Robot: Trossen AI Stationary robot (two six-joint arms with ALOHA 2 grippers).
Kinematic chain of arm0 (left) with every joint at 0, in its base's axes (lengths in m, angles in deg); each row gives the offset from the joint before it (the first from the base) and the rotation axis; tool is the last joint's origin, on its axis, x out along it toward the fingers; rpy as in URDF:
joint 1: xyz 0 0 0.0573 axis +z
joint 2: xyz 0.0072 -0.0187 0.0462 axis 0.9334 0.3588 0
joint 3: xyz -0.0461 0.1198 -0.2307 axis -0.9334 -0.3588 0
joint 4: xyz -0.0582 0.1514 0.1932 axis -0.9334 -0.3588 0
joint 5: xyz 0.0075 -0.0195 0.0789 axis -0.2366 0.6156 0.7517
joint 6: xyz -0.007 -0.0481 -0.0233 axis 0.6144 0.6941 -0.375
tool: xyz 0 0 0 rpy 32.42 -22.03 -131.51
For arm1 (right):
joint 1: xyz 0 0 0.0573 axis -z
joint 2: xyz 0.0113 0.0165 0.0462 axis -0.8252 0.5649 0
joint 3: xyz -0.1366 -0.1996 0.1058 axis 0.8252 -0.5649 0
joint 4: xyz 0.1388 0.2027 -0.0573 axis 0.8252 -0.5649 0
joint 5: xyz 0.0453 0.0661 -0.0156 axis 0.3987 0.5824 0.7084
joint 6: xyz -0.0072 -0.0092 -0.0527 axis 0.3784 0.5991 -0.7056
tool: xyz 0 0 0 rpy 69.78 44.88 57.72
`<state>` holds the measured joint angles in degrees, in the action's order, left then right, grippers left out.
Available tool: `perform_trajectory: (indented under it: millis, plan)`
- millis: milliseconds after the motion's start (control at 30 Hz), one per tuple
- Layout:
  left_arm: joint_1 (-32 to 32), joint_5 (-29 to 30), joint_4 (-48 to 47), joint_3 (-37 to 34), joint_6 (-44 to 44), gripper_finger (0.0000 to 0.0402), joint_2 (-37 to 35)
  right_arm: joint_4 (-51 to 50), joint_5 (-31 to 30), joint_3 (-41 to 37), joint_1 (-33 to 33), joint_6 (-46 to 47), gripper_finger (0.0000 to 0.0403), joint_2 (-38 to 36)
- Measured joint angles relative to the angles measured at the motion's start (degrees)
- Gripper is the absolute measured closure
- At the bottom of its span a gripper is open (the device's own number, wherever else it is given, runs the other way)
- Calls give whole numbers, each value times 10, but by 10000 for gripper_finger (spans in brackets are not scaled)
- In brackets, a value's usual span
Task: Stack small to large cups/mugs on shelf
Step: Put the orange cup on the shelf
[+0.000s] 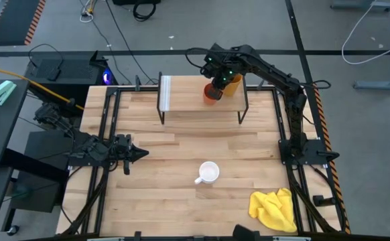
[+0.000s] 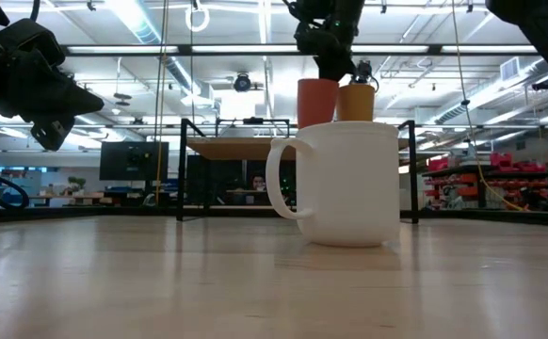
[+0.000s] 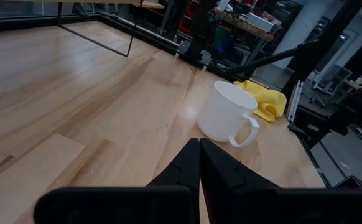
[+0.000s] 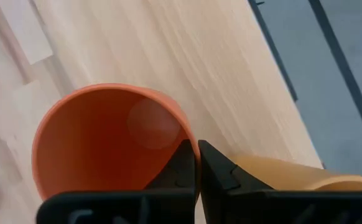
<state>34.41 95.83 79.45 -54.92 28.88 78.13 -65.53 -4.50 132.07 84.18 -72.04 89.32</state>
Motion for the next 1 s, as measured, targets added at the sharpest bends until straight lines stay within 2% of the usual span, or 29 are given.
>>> perform_trajectory:
  millis: [233,1000]
  plan:
    - [0,0,0,0,0,379,0,4,-1,0,6,-7,396,0]
    - [0,0,0,0,0,384,0,12,5,-17,6,-8,391,0]
